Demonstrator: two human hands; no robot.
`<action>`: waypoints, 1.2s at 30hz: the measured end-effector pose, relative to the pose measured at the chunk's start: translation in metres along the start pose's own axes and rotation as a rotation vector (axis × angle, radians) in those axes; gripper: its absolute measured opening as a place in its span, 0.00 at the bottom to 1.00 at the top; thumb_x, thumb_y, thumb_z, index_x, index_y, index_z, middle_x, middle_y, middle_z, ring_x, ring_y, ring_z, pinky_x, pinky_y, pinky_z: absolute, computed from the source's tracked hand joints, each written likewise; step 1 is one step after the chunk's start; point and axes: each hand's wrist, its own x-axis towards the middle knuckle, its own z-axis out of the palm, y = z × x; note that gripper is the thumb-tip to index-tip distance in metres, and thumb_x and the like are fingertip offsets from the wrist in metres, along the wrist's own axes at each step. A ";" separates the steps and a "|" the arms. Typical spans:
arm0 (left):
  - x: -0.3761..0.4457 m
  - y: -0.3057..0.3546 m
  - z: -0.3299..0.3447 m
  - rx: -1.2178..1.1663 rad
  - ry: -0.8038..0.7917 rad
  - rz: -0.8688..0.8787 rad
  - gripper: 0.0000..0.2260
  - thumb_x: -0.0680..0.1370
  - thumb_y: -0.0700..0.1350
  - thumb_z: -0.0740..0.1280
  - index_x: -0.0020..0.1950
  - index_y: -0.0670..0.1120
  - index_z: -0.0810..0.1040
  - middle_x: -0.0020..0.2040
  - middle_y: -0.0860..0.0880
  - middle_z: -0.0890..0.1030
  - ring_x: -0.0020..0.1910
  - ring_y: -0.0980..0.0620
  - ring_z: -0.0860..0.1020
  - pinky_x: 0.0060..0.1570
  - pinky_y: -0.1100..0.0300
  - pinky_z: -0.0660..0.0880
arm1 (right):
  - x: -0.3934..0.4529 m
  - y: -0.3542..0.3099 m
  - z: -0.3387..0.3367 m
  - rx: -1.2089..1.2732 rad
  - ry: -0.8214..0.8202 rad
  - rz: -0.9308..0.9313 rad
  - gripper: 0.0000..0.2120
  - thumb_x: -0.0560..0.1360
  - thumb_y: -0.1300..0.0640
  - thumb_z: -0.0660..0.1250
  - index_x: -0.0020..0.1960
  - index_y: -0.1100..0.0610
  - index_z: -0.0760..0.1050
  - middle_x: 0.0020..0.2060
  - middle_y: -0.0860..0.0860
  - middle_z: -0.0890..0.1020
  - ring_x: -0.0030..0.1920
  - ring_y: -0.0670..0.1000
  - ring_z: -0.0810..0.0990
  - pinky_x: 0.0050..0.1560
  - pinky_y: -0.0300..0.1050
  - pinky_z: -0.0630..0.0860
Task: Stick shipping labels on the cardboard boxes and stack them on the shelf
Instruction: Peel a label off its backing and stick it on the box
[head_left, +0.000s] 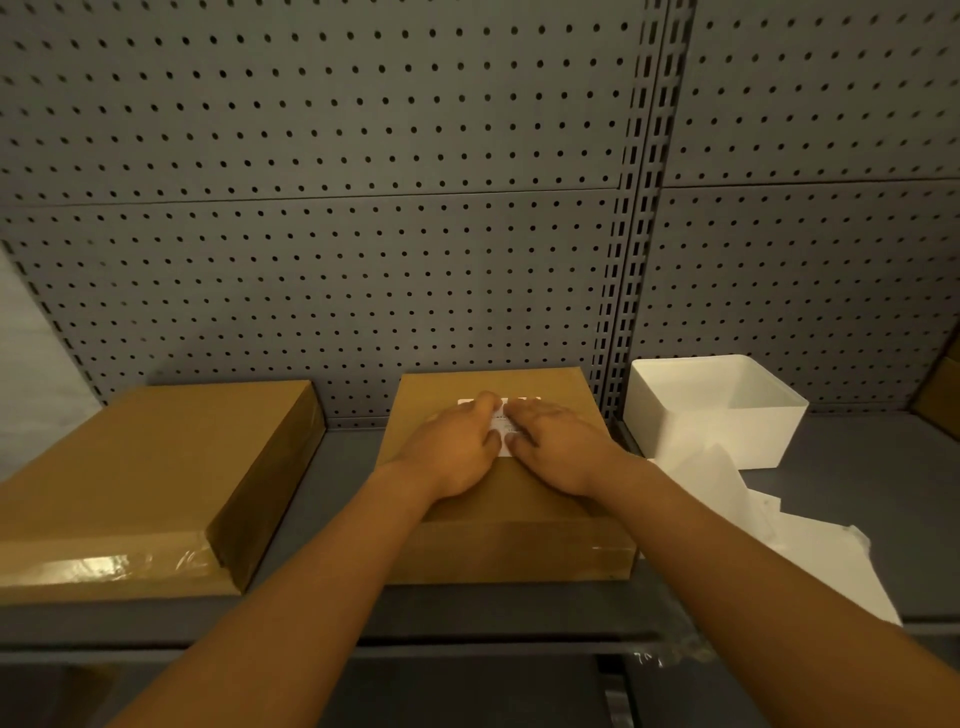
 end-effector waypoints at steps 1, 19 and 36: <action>-0.002 -0.004 -0.001 0.024 0.013 -0.022 0.17 0.82 0.48 0.55 0.71 0.48 0.62 0.60 0.45 0.76 0.55 0.46 0.74 0.52 0.53 0.71 | -0.003 0.003 -0.001 -0.012 -0.009 0.013 0.24 0.82 0.49 0.52 0.76 0.54 0.58 0.75 0.52 0.62 0.75 0.51 0.59 0.75 0.47 0.54; -0.036 -0.005 -0.004 0.021 0.045 0.077 0.19 0.82 0.48 0.57 0.73 0.52 0.67 0.74 0.53 0.66 0.74 0.56 0.61 0.72 0.60 0.57 | -0.031 -0.007 0.000 -0.016 0.068 -0.046 0.22 0.82 0.51 0.53 0.75 0.52 0.61 0.75 0.49 0.63 0.75 0.49 0.59 0.74 0.43 0.53; -0.066 -0.031 -0.017 -0.070 0.214 -0.039 0.14 0.79 0.55 0.62 0.53 0.51 0.84 0.49 0.56 0.84 0.48 0.61 0.81 0.51 0.62 0.77 | -0.065 0.017 -0.008 0.146 0.217 0.041 0.14 0.79 0.52 0.61 0.63 0.49 0.77 0.64 0.45 0.77 0.64 0.46 0.74 0.67 0.41 0.67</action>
